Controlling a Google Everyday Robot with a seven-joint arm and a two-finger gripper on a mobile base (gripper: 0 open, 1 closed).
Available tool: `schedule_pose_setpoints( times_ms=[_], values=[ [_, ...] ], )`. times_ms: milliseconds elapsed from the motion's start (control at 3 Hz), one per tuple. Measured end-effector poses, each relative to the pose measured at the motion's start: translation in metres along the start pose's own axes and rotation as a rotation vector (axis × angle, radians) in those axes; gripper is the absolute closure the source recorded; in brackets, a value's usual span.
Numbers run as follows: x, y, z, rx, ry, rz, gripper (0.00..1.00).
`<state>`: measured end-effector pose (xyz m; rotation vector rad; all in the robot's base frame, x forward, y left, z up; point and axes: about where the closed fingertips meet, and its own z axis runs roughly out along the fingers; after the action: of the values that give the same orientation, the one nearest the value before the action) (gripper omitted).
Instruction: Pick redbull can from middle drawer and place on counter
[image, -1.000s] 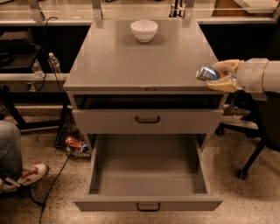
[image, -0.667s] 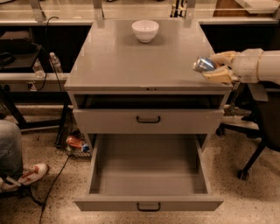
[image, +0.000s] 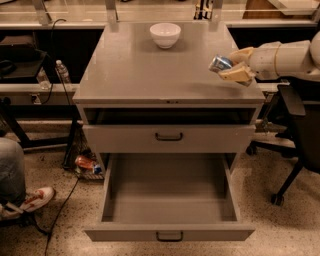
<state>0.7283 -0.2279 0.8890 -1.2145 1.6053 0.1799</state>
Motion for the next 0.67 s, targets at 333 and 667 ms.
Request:
schedule_pose_setpoints(
  times_ms=[333, 667],
  values=[
    [-0.006, -0.002, 0.017, -0.031, 0.009, 0.012, 1.0],
    [-0.007, -0.002, 0.036, -0.061, 0.016, 0.027, 1.0]
  ],
)
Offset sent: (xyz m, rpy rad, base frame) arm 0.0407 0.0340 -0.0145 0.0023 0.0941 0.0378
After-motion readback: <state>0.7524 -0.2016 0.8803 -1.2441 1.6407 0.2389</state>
